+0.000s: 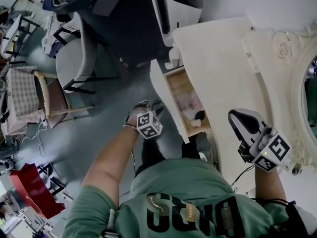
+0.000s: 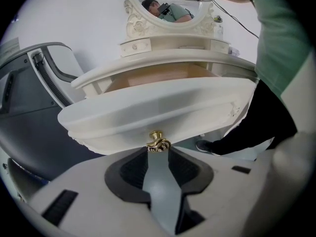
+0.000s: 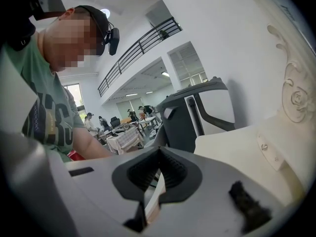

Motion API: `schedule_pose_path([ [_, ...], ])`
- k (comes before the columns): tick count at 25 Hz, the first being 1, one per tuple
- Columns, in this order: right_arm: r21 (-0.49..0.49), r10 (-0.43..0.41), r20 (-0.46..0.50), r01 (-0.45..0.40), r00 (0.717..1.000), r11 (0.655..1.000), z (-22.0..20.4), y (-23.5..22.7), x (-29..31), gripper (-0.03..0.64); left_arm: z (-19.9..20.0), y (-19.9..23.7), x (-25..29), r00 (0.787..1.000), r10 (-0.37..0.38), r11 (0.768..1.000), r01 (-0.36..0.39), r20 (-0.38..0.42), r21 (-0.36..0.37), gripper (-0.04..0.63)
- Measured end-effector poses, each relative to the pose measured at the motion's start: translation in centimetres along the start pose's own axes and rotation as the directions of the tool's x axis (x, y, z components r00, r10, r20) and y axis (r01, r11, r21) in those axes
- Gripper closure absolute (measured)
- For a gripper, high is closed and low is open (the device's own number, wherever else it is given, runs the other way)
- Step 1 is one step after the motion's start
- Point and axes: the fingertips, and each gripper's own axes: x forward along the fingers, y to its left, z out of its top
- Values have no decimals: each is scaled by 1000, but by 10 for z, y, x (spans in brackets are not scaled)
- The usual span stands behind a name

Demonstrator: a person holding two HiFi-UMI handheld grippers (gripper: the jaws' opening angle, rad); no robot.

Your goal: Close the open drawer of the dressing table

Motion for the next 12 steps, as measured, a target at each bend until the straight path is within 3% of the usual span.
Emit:
schedule_pose_path([
  [12,10,-19,12,19,1000,1000,-1,-9,-11,606,13,2,8,1000,-6,1000,6,-2,10,466],
])
